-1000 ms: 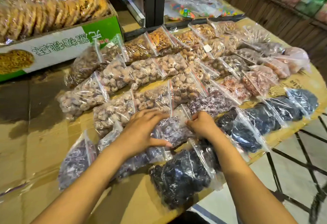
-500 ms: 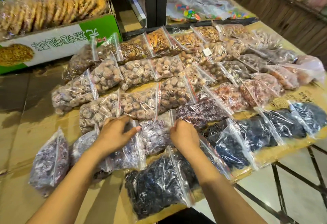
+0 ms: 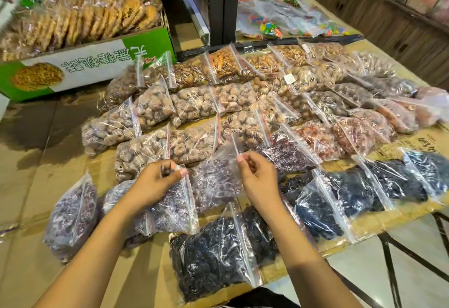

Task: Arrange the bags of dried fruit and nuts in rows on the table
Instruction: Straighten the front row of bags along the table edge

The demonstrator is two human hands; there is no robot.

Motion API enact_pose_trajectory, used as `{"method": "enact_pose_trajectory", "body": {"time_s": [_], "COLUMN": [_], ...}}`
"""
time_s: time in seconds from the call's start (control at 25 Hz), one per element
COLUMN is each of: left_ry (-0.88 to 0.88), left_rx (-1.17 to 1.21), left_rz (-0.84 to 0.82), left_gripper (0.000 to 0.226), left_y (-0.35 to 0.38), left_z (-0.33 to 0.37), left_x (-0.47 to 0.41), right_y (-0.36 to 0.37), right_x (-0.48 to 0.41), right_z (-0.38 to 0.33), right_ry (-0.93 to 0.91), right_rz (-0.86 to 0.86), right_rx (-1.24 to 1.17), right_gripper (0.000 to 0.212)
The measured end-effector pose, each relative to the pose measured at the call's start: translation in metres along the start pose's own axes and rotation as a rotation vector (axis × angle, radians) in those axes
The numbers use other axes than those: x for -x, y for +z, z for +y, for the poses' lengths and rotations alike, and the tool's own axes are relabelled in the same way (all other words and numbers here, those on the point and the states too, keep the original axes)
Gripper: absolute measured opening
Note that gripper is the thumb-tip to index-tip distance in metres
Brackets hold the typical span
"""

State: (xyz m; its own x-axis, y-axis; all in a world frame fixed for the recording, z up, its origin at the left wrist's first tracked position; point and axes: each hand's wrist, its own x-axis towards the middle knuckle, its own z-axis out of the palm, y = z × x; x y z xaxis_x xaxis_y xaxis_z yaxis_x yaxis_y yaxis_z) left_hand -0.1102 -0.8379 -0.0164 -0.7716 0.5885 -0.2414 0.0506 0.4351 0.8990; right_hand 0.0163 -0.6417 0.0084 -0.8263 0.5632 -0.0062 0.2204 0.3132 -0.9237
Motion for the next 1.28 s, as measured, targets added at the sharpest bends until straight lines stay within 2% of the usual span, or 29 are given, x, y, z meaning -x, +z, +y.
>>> {"method": "enact_pose_trajectory", "body": {"time_s": [0.08, 0.2, 0.4, 0.6, 0.68, 0.88, 1.0, 1.16, 1.2, 1.28], "left_ry": [-0.004, -0.019, -0.043, -0.036, -0.005, 0.016, 0.003, 0.022, 0.028, 0.076], "left_rx": [0.022, 0.031, 0.047, 0.079, 0.113, 0.230, 0.348, 0.322, 0.270, 0.130], "left_rz": [0.005, 0.009, 0.020, 0.094, 0.133, 0.064, 0.101, 0.120, 0.112, 0.113], "left_gripper": [0.027, 0.021, 0.020, 0.020, 0.020, 0.020, 0.019, 0.008, 0.012, 0.034], "left_y": [0.002, 0.006, 0.008, 0.008, 0.009, 0.043, 0.065, 0.071, 0.073, 0.072], "left_z": [0.004, 0.009, 0.010, 0.023, 0.036, 0.071, 0.077, 0.074, 0.075, 0.074], "left_x": [0.000, 0.003, 0.004, 0.007, 0.007, -0.018, -0.036, -0.044, -0.043, -0.036], "right_y": [-0.010, -0.038, -0.056, -0.058, -0.059, -0.058, -0.059, -0.059, -0.058, -0.058], "right_x": [-0.002, -0.018, -0.027, -0.030, -0.029, -0.028, -0.026, -0.022, -0.022, -0.021], "right_z": [-0.008, 0.009, 0.050, 0.054, 0.058, 0.055, 0.056, 0.053, 0.051, 0.050], "right_ry": [-0.029, 0.053, 0.072, 0.082, 0.053, 0.034, 0.010, 0.010, 0.011, 0.025], "right_rz": [0.060, 0.196, 0.140, 0.177, 0.168, 0.157, 0.151, 0.139, 0.136, 0.130], "right_rx": [-0.029, -0.032, 0.197, -0.054, -0.010, 0.031, 0.063, 0.097, 0.104, 0.097], "right_gripper": [0.016, 0.013, 0.020, 0.026, 0.025, 0.026, 0.029, 0.027, 0.026, 0.025]}}
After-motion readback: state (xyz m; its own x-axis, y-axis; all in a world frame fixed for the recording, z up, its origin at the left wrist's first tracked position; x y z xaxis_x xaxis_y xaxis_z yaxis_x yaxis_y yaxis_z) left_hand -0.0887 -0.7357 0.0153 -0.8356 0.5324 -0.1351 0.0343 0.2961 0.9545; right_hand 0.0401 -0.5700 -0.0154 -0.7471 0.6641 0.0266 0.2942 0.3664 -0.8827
